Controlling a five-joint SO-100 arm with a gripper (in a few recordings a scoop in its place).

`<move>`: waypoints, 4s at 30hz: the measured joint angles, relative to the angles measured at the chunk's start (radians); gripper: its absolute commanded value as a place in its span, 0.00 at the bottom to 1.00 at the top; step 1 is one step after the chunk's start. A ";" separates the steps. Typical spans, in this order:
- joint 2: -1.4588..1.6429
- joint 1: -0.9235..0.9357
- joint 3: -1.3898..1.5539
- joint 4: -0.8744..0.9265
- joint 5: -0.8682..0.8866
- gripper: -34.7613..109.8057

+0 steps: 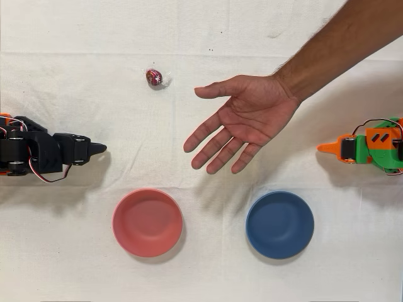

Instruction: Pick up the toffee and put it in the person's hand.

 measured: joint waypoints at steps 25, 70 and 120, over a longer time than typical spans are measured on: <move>-0.058 -0.025 0.015 -0.233 0.009 0.33; -1.279 -0.267 -0.873 -0.284 0.087 0.38; -1.960 -0.523 -1.450 -0.202 0.071 0.41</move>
